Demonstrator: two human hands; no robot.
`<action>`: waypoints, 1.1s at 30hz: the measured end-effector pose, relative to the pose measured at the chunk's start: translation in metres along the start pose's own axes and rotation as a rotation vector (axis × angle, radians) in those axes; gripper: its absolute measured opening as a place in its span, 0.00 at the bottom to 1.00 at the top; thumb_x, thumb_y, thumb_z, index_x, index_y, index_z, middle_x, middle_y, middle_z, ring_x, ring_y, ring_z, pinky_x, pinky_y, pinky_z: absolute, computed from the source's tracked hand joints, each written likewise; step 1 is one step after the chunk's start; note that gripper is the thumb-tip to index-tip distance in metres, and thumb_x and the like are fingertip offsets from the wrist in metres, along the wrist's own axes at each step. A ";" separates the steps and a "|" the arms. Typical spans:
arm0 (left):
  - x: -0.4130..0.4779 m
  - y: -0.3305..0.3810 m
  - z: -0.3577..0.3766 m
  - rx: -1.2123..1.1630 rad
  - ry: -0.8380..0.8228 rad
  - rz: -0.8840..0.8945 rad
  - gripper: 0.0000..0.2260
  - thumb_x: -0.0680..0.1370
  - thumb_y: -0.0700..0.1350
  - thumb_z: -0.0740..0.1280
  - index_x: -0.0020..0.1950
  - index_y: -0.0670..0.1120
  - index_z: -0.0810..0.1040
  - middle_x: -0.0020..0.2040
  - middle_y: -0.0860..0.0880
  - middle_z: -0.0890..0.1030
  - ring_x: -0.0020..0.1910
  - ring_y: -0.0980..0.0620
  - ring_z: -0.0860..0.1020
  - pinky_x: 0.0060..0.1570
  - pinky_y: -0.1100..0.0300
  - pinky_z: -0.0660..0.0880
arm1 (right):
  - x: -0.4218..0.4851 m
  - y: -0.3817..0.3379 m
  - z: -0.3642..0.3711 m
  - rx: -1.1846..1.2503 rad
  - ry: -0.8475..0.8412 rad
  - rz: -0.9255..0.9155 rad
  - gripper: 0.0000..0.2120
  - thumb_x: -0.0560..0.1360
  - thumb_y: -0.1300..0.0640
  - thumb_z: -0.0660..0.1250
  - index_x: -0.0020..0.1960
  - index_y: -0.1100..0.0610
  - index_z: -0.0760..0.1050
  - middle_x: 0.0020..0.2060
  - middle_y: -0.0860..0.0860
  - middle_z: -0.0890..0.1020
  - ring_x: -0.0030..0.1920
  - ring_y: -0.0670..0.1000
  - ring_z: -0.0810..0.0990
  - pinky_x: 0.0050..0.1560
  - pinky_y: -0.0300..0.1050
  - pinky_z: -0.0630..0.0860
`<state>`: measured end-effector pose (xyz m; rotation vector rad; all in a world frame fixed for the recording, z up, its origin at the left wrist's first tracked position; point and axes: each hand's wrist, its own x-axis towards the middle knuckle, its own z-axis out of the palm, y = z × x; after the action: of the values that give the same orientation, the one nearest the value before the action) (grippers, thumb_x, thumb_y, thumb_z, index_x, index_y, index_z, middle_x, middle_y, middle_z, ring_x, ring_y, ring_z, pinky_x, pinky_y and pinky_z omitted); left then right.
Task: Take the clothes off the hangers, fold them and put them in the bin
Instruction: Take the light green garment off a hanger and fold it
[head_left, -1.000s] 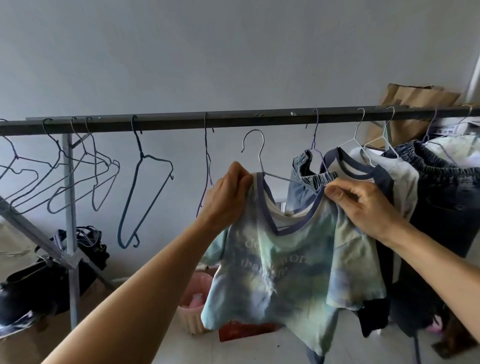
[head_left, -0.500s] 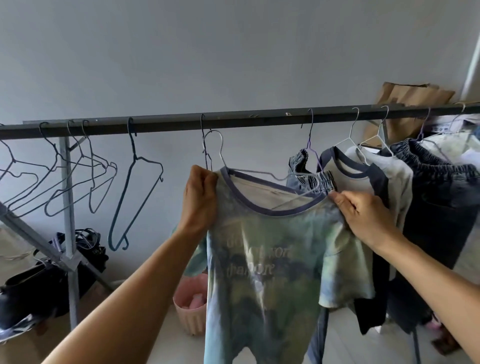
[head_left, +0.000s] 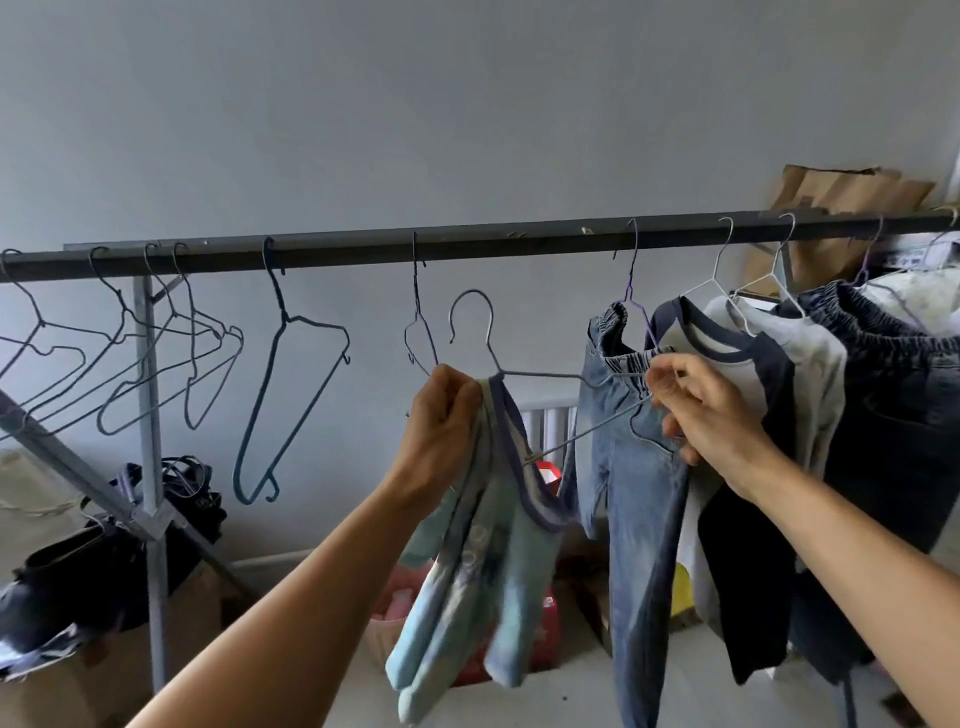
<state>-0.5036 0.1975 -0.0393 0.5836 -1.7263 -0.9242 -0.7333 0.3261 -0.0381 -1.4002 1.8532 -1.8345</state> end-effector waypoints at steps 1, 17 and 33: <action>-0.001 0.000 0.001 -0.004 -0.010 -0.006 0.11 0.82 0.38 0.60 0.40 0.45 0.69 0.34 0.52 0.69 0.30 0.61 0.65 0.31 0.70 0.65 | 0.003 0.001 0.000 -0.088 -0.020 -0.045 0.12 0.76 0.46 0.67 0.54 0.53 0.76 0.40 0.51 0.75 0.33 0.45 0.71 0.27 0.35 0.68; 0.010 -0.012 -0.002 0.355 0.001 -0.078 0.07 0.82 0.42 0.56 0.45 0.47 0.68 0.40 0.50 0.75 0.41 0.49 0.73 0.40 0.54 0.70 | 0.025 -0.053 -0.037 -0.319 -0.130 -0.252 0.08 0.77 0.61 0.67 0.41 0.65 0.77 0.26 0.44 0.79 0.30 0.38 0.74 0.32 0.27 0.66; 0.020 -0.008 -0.036 0.460 -0.035 -0.122 0.06 0.81 0.46 0.59 0.48 0.46 0.73 0.40 0.50 0.79 0.42 0.46 0.78 0.44 0.48 0.77 | 0.069 -0.080 0.036 -0.611 0.324 -0.267 0.09 0.81 0.57 0.55 0.49 0.63 0.69 0.45 0.62 0.78 0.45 0.62 0.76 0.41 0.52 0.67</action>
<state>-0.4766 0.1673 -0.0289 0.9857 -1.9646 -0.6186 -0.7074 0.2695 0.0546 -1.6738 2.6729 -1.7698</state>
